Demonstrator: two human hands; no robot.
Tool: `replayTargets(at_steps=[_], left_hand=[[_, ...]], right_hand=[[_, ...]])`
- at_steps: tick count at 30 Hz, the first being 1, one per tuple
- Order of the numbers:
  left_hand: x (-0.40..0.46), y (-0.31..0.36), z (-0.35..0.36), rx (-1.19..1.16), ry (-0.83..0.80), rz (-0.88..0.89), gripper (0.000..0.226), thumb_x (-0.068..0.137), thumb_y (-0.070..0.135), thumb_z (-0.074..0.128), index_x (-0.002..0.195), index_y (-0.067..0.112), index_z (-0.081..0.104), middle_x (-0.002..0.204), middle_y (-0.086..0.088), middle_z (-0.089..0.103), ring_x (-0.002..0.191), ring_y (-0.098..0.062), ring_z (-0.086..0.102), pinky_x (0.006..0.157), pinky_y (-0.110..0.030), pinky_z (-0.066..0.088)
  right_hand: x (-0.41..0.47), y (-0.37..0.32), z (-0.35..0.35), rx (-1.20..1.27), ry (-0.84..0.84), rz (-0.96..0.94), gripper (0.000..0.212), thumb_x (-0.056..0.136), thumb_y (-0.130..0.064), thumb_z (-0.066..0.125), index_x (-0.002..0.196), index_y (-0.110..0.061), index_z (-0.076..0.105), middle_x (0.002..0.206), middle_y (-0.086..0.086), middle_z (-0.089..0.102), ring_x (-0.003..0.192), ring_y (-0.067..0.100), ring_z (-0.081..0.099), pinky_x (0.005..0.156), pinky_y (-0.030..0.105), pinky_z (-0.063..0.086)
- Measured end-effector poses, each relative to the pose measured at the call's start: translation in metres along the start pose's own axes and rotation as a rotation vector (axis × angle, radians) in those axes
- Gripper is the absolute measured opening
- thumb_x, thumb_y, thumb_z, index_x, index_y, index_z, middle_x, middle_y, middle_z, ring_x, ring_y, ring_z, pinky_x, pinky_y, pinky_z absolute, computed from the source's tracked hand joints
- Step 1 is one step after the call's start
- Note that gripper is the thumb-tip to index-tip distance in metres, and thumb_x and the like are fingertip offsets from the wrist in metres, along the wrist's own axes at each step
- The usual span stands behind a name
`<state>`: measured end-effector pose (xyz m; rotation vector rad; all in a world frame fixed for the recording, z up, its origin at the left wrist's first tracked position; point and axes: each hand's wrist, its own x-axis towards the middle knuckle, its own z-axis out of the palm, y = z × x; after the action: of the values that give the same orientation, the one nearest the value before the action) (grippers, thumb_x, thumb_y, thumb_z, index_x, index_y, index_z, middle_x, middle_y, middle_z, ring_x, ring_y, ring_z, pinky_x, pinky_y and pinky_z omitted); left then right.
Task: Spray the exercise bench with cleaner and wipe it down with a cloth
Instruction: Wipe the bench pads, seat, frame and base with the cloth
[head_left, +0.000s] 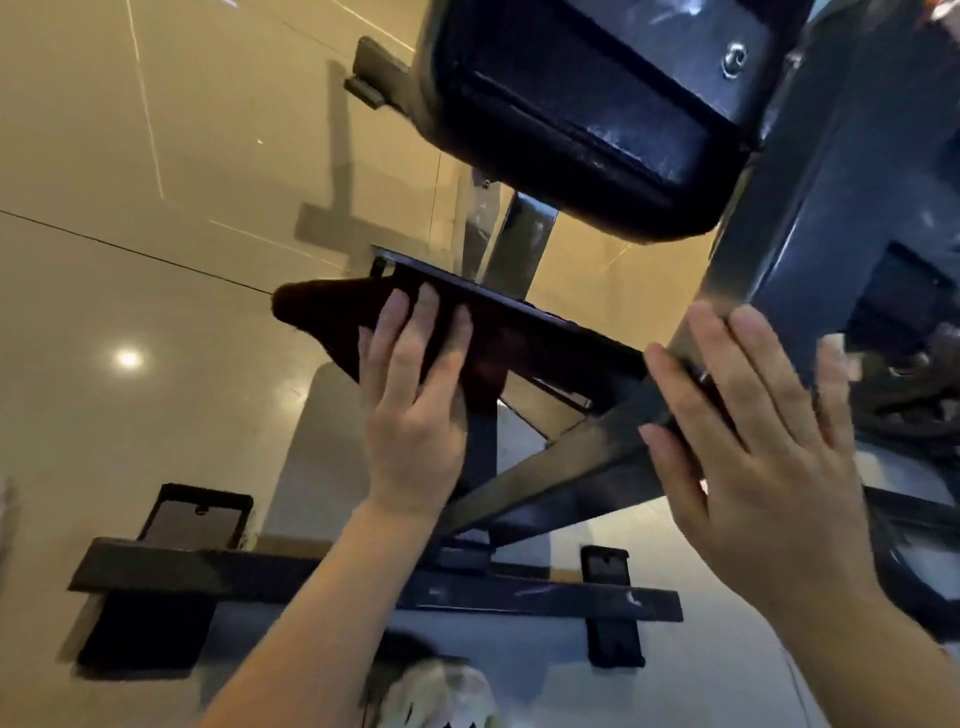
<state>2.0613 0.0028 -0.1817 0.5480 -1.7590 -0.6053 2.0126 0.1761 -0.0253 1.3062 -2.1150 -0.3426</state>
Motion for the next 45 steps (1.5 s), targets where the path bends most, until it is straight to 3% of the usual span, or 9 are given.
replayTargets(at_steps=[3, 7, 12, 15, 22, 28, 35, 40, 45], left_hand=[[-0.005, 0.004, 0.012, 0.127, 0.031, 0.102, 0.032, 0.097, 0.007, 0.057, 0.128, 0.012, 0.057, 0.137, -0.009, 0.048, 0.132, -0.029, 0.039, 0.118, -0.042, 0.018], [-0.018, 0.033, 0.024, 0.126, -0.139, 0.284, 0.030, 0.096, 0.019, 0.056, 0.125, 0.015, 0.064, 0.134, -0.010, 0.058, 0.131, -0.026, 0.044, 0.116, -0.039, 0.021], [-0.013, 0.035, 0.022, 0.130, -0.225, 0.378, 0.034, 0.101, 0.018, 0.041, 0.122, 0.016, 0.067, 0.134, -0.008, 0.059, 0.131, -0.022, 0.046, 0.112, -0.038, 0.028], [-0.005, 0.008, 0.005, 0.260, -0.236, 0.534, 0.029, 0.099, 0.012, 0.054, 0.125, 0.018, 0.065, 0.136, -0.007, 0.057, 0.131, -0.022, 0.049, 0.110, -0.038, 0.034], [0.008, -0.002, -0.014, 0.303, -0.026, 0.159, 0.032, 0.103, 0.011, 0.040, 0.124, 0.005, 0.062, 0.129, -0.018, 0.059, 0.130, -0.033, 0.043, 0.113, -0.050, 0.030], [-0.012, 0.034, 0.017, 0.320, -0.146, 0.316, 0.030, 0.084, 0.008, 0.068, 0.114, 0.008, 0.068, 0.126, -0.016, 0.063, 0.128, -0.030, 0.044, 0.112, -0.045, 0.032], [-0.023, 0.034, -0.003, 0.413, -0.313, 0.332, 0.033, 0.084, 0.002, 0.068, 0.117, 0.007, 0.066, 0.132, -0.015, 0.058, 0.130, -0.031, 0.049, 0.109, -0.049, 0.040], [-0.011, 0.016, -0.031, 0.499, -0.246, 0.157, 0.057, 0.078, 0.006, 0.068, 0.133, 0.005, 0.054, 0.137, -0.017, 0.053, 0.132, -0.034, 0.045, 0.107, -0.048, 0.041], [-0.013, 0.052, 0.013, 0.470, -0.158, 0.196, 0.047, 0.076, 0.004, 0.079, 0.121, 0.007, 0.065, 0.129, -0.018, 0.059, 0.128, -0.036, 0.048, 0.107, -0.052, 0.040]], right_hand=[[-0.004, 0.004, 0.017, 0.105, 0.050, -0.009, 0.045, 0.105, -0.032, 0.034, 0.146, -0.013, 0.041, 0.157, 0.011, 0.023, 0.149, 0.023, 0.009, 0.121, 0.050, 0.009], [-0.007, -0.002, 0.037, 0.156, 0.159, 0.056, 0.044, 0.105, -0.033, 0.035, 0.145, -0.016, 0.040, 0.155, 0.010, 0.022, 0.150, 0.018, -0.001, 0.121, 0.051, 0.006], [-0.003, -0.001, 0.055, 0.126, 0.299, 0.034, 0.043, 0.101, -0.035, 0.042, 0.140, -0.018, 0.043, 0.150, 0.010, 0.029, 0.151, 0.019, 0.001, 0.121, 0.049, 0.006], [-0.003, -0.001, 0.060, 0.122, 0.353, 0.019, 0.041, 0.099, -0.033, 0.044, 0.138, -0.018, 0.046, 0.149, 0.010, 0.031, 0.151, 0.020, 0.004, 0.121, 0.049, 0.007], [0.002, -0.004, 0.061, 0.129, 0.421, 0.022, 0.038, 0.099, -0.031, 0.042, 0.133, -0.017, 0.050, 0.148, 0.010, 0.033, 0.141, 0.032, 0.026, 0.121, 0.047, 0.005], [0.003, -0.003, 0.062, 0.128, 0.465, 0.014, 0.038, 0.097, -0.029, 0.046, 0.128, -0.012, 0.061, 0.148, 0.012, 0.035, 0.141, 0.032, 0.027, 0.120, 0.049, 0.009], [-0.001, -0.002, 0.061, 0.149, 0.437, -0.020, 0.039, 0.101, -0.031, 0.041, 0.130, -0.012, 0.059, 0.149, 0.017, 0.042, 0.143, 0.033, 0.024, 0.119, 0.051, 0.009], [-0.002, -0.002, 0.056, 0.201, 0.417, -0.024, 0.042, 0.101, -0.032, 0.039, 0.132, -0.011, 0.058, 0.151, 0.017, 0.040, 0.145, 0.032, 0.023, 0.119, 0.054, 0.013], [-0.001, -0.003, 0.058, 0.187, 0.459, -0.008, 0.043, 0.099, -0.030, 0.043, 0.134, -0.011, 0.057, 0.150, 0.016, 0.042, 0.144, 0.032, 0.025, 0.118, 0.053, 0.013]])
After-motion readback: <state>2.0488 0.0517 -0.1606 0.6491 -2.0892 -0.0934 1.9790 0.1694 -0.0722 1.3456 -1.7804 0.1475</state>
